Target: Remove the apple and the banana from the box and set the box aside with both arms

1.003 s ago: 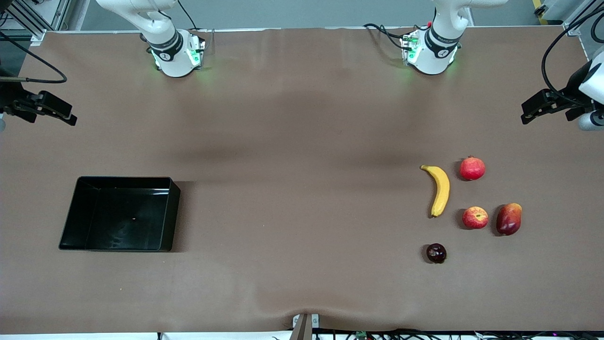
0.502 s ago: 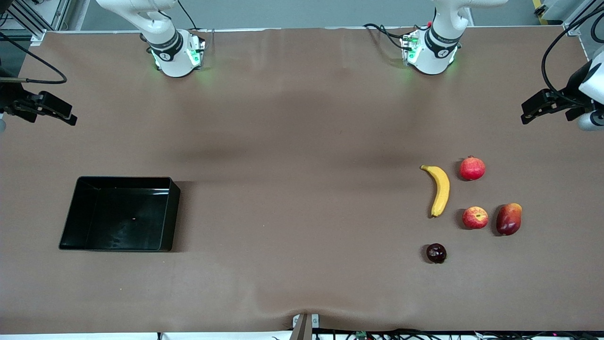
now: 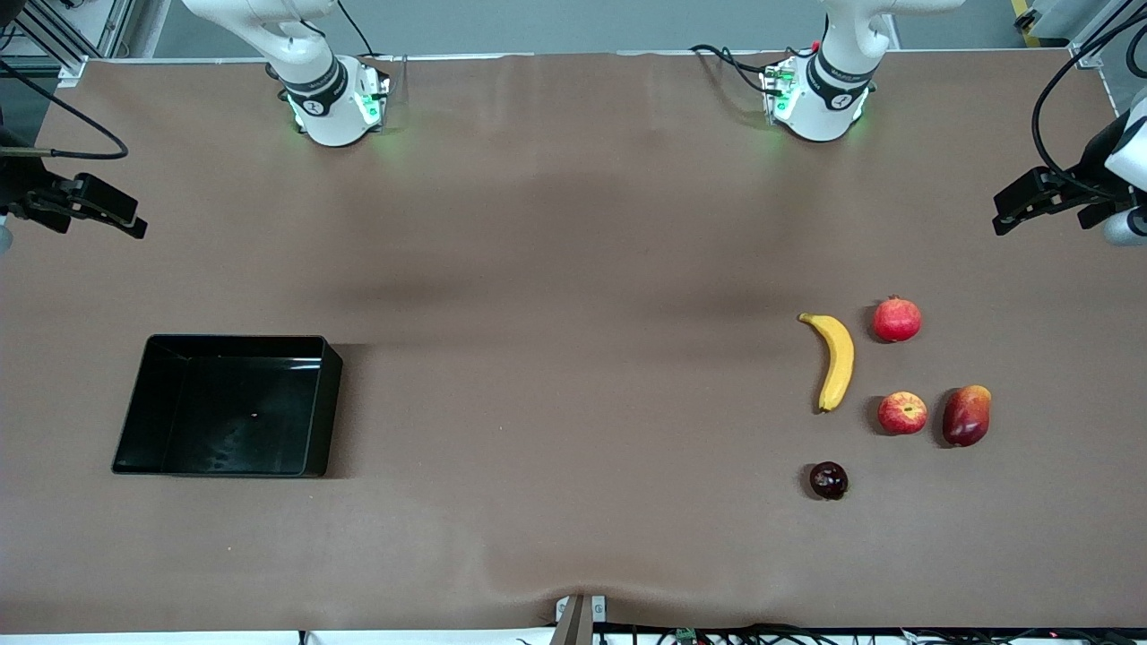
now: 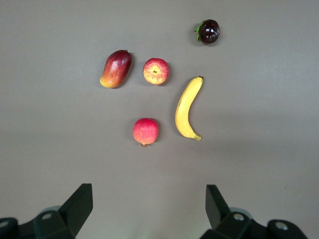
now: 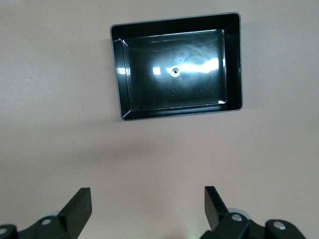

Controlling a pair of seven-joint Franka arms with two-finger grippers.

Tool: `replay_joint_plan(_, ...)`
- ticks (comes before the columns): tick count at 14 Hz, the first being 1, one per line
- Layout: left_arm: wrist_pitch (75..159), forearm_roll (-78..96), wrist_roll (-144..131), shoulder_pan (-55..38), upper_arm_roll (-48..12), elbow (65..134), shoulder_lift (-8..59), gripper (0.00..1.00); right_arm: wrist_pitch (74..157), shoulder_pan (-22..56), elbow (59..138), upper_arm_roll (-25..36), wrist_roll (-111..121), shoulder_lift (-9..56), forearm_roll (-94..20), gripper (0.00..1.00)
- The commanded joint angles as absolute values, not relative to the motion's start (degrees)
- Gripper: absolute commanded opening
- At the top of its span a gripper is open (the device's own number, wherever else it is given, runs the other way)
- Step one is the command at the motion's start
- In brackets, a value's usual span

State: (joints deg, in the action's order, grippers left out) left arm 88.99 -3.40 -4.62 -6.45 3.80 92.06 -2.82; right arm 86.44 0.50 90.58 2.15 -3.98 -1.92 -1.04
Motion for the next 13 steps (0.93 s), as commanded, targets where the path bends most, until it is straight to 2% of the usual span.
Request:
replay_joint_plan(1,88.95,-3.34,-4.04,-6.59,4.22,91.14,-2.64,1.0,86.31,0.26,91.49,1.76,-4.22,-3.25,-0.18,1.0)
replay_joint_plan(13,88.07,-2.46,-3.69,-7.12,3.43,91.06,-2.81,1.0,86.57,0.53,91.41,1.58,-4.31,-3.34,-0.18,1.0)
